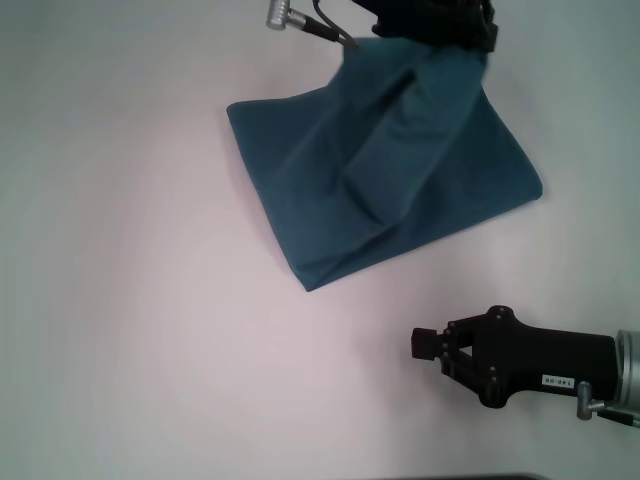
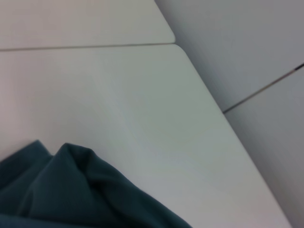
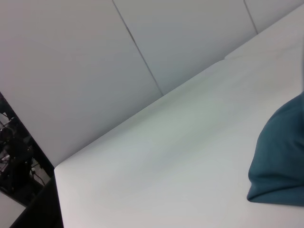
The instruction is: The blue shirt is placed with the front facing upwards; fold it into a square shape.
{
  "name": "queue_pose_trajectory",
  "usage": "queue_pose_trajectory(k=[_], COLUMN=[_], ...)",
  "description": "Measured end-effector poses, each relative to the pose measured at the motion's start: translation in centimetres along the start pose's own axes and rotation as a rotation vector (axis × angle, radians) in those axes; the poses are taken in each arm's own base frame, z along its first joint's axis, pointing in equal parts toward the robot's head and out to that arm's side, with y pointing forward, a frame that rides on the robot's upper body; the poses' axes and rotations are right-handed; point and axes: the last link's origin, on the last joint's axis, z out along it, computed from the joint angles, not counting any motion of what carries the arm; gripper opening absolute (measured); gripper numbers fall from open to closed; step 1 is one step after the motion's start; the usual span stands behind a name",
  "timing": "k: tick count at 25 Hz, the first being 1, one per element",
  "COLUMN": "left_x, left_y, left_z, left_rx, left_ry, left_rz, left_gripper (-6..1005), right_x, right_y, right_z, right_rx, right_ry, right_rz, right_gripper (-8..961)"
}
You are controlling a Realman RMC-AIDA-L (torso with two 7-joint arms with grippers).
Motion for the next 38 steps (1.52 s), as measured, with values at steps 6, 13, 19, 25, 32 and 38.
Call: queue_pose_trajectory(k=[6, 13, 19, 25, 32, 38], left_x=[0.3, -0.8, -5.9, -11.8, -14.9, -16.7], left_y=[0.7, -3.3, -8.0, -11.8, -12.2, -12.6], left_z=[-1.1, -6.3, -10.6, -13.7, -14.8, -13.3], left_rx=[-0.108, -0.21, -0.348, -0.388, -0.436, -0.438], left_ry=[0.083, 0.27, 0.395, 0.518, 0.543, 0.446], left_rz=[0.025, -0.084, -0.194, -0.309, -0.307, -0.377], left_gripper=[63, 421, 705, 824, 823, 822], right_x=[-0.2, -0.1, -1.9, -8.2, -18.1, -24.1], right_y=[-0.3, -0.5, -1.4, -2.9, -5.4, -7.5], right_z=[0.0, -0.5, -1.7, -4.5, -8.6, -10.5], right_rx=[0.007, 0.024, 0.029, -0.027, -0.026, 0.167], right_ry=[0.001, 0.005, -0.002, -0.065, -0.01, 0.149], right_rz=[0.004, 0.025, 0.151, 0.281, 0.465, 0.511], right_gripper=[59, 78, 94, 110, 308, 562])
